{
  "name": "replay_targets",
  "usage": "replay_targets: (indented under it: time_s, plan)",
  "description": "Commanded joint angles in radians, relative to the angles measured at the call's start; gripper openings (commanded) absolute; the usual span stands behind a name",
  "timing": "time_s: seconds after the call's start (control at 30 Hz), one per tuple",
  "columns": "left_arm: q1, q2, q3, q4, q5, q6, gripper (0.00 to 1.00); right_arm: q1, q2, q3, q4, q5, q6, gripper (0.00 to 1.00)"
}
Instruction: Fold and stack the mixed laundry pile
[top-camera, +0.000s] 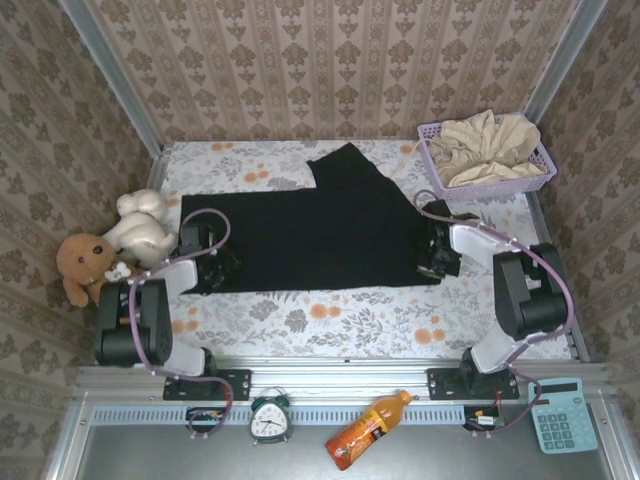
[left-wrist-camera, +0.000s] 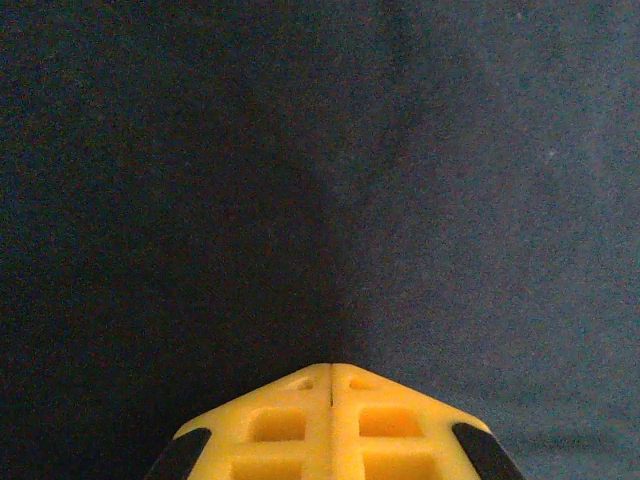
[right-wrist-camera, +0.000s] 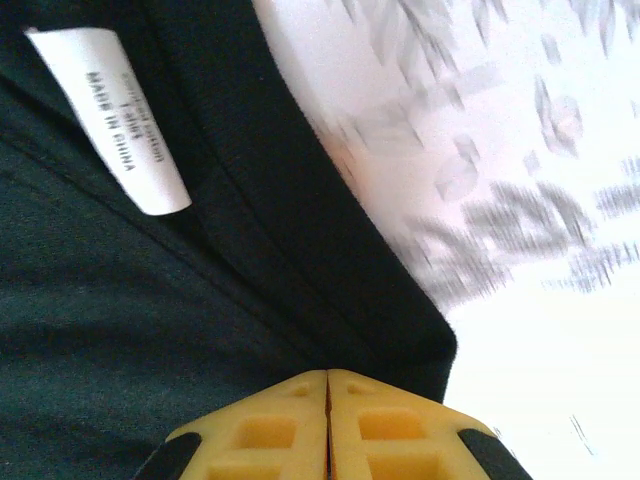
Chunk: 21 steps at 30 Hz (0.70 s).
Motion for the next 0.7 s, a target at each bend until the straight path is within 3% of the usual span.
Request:
replay_targets:
  time_s: [0.0,0.17,0.23,0.27,0.37,0.67]
  plan:
    - [-0.019,-0.136,-0.086,-0.147,-0.06,-0.039,0.0,-0.008,-0.056,-0.07,-0.065,0.02,0.005,0.1]
    - [-0.028,-0.288,-0.043,-0.257,-0.091,-0.011,0.34,0.009,-0.116,-0.049,-0.096,0.028,0.0,0.11]
    - [-0.059,-0.31,0.011,-0.263,-0.1,-0.008,0.41,0.042,-0.149,0.02,-0.111,0.065,-0.019,0.19]
    - [-0.08,-0.309,0.038,-0.251,-0.101,-0.005,0.41,0.065,-0.162,0.056,-0.107,0.061,-0.022,0.29]
    - [-0.168,-0.247,0.104,-0.196,-0.088,-0.01,0.37,0.161,-0.15,0.142,-0.055,-0.003,-0.008,0.43]
    - [-0.455,0.011,0.151,0.031,-0.073,-0.077,0.28,0.367,0.025,0.229,0.136,-0.117,0.104,0.47]
